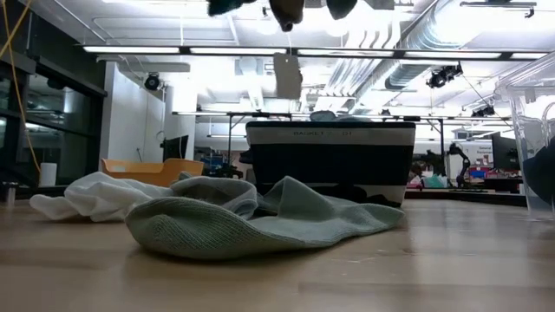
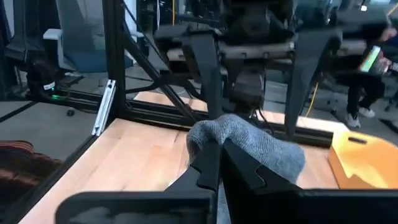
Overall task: Pick & Place Cloths
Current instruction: Put the gray sock into the yellow bin
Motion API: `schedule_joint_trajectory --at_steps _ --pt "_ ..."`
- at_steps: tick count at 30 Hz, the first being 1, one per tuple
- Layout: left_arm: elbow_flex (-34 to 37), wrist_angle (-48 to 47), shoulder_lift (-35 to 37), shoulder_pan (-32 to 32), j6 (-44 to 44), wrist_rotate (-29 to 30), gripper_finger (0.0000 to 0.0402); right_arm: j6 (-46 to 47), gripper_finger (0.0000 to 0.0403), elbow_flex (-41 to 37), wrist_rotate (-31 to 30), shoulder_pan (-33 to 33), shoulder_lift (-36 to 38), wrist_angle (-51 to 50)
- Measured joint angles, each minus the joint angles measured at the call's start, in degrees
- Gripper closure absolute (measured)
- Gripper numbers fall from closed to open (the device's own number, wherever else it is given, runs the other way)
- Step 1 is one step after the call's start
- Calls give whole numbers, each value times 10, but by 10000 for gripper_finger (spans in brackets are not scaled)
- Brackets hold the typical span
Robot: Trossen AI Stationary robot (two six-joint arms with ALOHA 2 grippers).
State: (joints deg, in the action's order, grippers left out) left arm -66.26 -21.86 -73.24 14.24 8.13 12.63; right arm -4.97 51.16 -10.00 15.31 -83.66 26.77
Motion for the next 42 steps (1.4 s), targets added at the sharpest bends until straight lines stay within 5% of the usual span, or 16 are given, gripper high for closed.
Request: schedule_joint_trajectory --at_steps 35,42 --pt "0 147 -61 0 4 -46 154 -45 399 0 -47 -5 0 51" --pt "0 147 -61 0 2 -46 215 -44 399 0 -48 -5 0 48"
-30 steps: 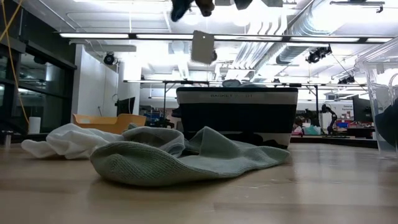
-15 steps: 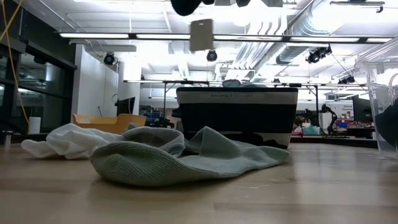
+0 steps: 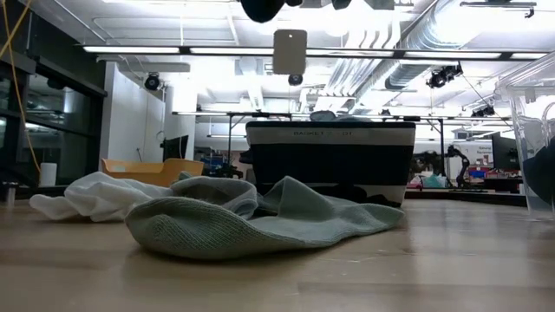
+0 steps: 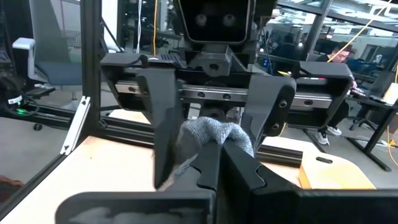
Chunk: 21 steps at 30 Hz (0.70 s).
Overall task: Pick & Place Cloths
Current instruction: Put the gray sock into the yellow bin
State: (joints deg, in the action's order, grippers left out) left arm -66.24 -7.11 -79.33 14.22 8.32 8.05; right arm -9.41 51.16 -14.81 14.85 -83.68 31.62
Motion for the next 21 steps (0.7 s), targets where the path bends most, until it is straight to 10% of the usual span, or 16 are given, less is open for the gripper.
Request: schedule_joint_trajectory --at_steps 9,21 --pt "0 -20 0 0 9 6 385 0 399 0 -1 0 0 -3" --pt "-1 -55 1 1 20 49 396 40 371 0 -2 0 0 -12"
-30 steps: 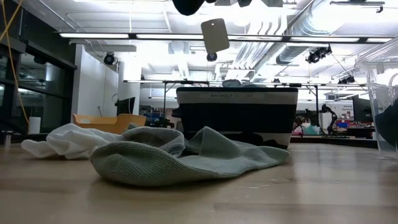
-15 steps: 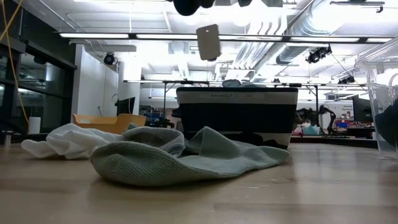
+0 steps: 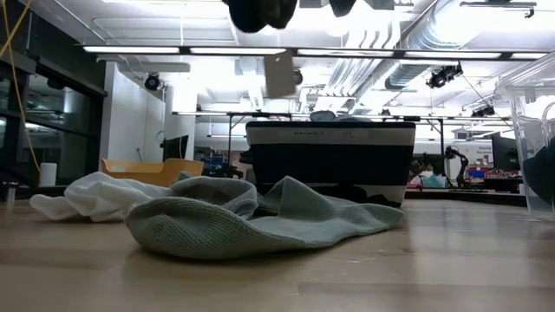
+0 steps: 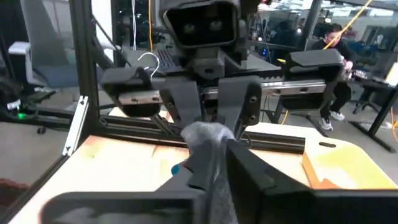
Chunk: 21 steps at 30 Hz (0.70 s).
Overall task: Pick & Place Cloths
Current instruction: Put the gray sock into the yellow bin
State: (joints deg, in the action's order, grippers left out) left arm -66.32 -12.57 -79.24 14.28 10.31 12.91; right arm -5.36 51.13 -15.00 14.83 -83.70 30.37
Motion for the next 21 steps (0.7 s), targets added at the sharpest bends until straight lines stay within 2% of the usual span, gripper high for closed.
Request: schedule_joint_trajectory --at_steps 5,8,12,15,21 --pt "0 -31 0 0 0 50 397 46 287 0 -14 -2 0 1" --pt "0 -68 0 0 0 115 397 72 229 0 -80 -3 0 -2" --pt "0 -128 6 0 -13 251 397 86 168 0 -184 -3 0 -26" --pt "-1 -173 15 -19 -47 315 398 89 141 0 -200 -3 0 -37" --pt "-1 -283 51 -110 -139 324 398 103 124 0 -200 -3 0 -37"
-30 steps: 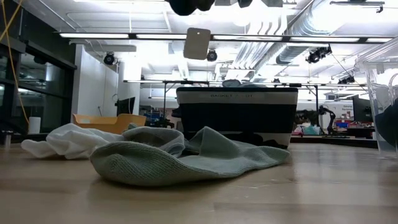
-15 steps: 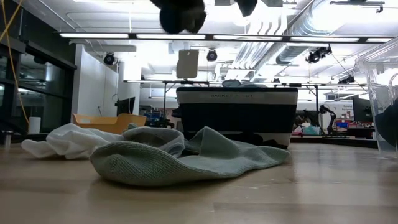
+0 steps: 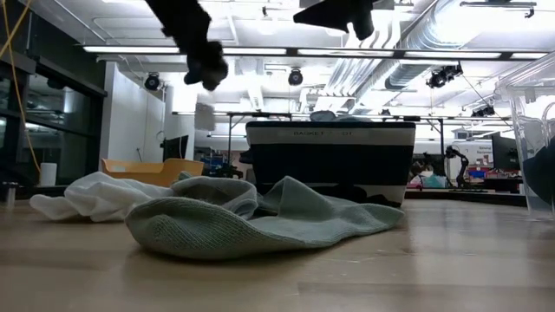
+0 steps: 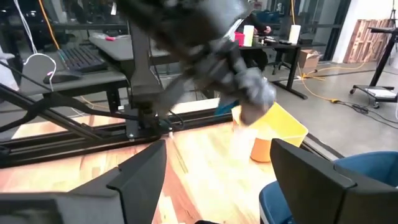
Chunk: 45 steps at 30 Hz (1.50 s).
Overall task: Pick & Place Cloths
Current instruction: Put the gray sock into the yellow bin
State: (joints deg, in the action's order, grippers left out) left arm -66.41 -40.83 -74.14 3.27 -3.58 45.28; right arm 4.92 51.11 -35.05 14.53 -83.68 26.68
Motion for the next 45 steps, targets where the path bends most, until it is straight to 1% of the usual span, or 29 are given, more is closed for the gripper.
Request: schedule_joint_trajectory --at_steps 3,5,7,11,14,19,22,25,28,31,38,43,45 --pt "0 -46 17 -62 -37 -3 398 0 125 0 0 0 0 -4" --pt "0 -59 23 -105 -55 -15 398 0 127 0 0 0 0 -8" --pt "2 -83 29 -151 -61 -40 398 0 128 0 0 0 0 -7" --pt "18 -77 29 -235 -55 -102 398 0 128 0 0 0 0 -9" --pt "41 -49 29 -301 -39 -143 398 0 129 0 0 0 0 -10" --pt "95 24 28 -421 -21 -255 398 0 130 0 0 0 0 -12" --pt "114 60 28 -491 -15 -304 398 0 130 0 0 0 0 -13" --pt "122 75 27 -540 -29 -341 398 0 130 0 0 -1 0 -13" --pt "133 74 27 -570 -41 -373 398 1 130 0 1 -4 0 -13" --pt "144 79 27 -586 -49 -389 398 17 130 0 1 -9 0 -13" --pt "162 95 0 -593 -79 -385 398 45 130 0 8 -19 0 -18" --pt "172 122 -43 -591 -101 -383 398 45 130 0 8 -19 0 -21" --pt "172 128 -61 -591 -105 -373 394 45 130 0 8 -19 0 -26"
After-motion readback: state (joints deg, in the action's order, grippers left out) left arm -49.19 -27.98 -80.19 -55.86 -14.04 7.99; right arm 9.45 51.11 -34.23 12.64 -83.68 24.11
